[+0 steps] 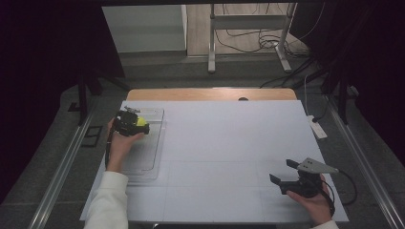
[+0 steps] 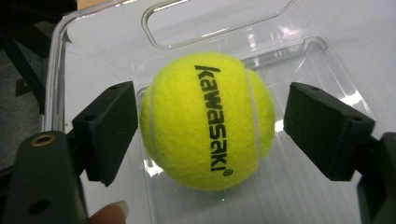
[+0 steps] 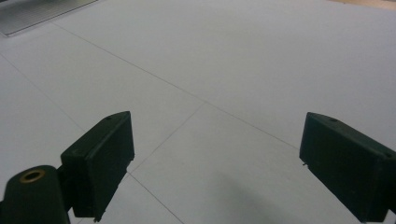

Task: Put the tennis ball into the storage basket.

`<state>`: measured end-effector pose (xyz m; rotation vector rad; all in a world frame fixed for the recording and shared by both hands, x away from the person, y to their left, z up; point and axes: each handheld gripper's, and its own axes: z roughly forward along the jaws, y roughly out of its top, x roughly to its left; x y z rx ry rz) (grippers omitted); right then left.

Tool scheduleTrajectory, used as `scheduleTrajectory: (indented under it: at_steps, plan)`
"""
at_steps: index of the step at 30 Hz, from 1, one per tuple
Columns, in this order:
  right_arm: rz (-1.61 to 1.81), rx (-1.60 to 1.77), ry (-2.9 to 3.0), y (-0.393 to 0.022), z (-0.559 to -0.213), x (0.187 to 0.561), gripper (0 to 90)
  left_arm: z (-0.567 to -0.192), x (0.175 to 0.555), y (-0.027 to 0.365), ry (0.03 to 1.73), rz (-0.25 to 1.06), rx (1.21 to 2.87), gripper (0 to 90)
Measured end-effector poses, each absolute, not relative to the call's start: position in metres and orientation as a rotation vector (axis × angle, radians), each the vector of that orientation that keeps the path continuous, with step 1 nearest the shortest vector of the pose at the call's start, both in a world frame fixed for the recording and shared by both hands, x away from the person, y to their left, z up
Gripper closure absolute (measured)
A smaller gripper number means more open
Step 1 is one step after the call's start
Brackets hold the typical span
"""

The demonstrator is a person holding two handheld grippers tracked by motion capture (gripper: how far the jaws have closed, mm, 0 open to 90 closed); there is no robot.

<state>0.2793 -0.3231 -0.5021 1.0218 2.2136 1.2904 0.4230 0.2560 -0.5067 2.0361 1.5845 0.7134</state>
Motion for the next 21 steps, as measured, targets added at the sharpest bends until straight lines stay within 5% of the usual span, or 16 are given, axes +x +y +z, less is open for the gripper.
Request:
scheduleTrajectory:
  at_steps: [21]
  plan:
    - [1.292,1.018,2.209,-0.323,-0.501,0.279,10.4,-0.492,0.414,0.259,1.529,0.698,1.928,12.0]
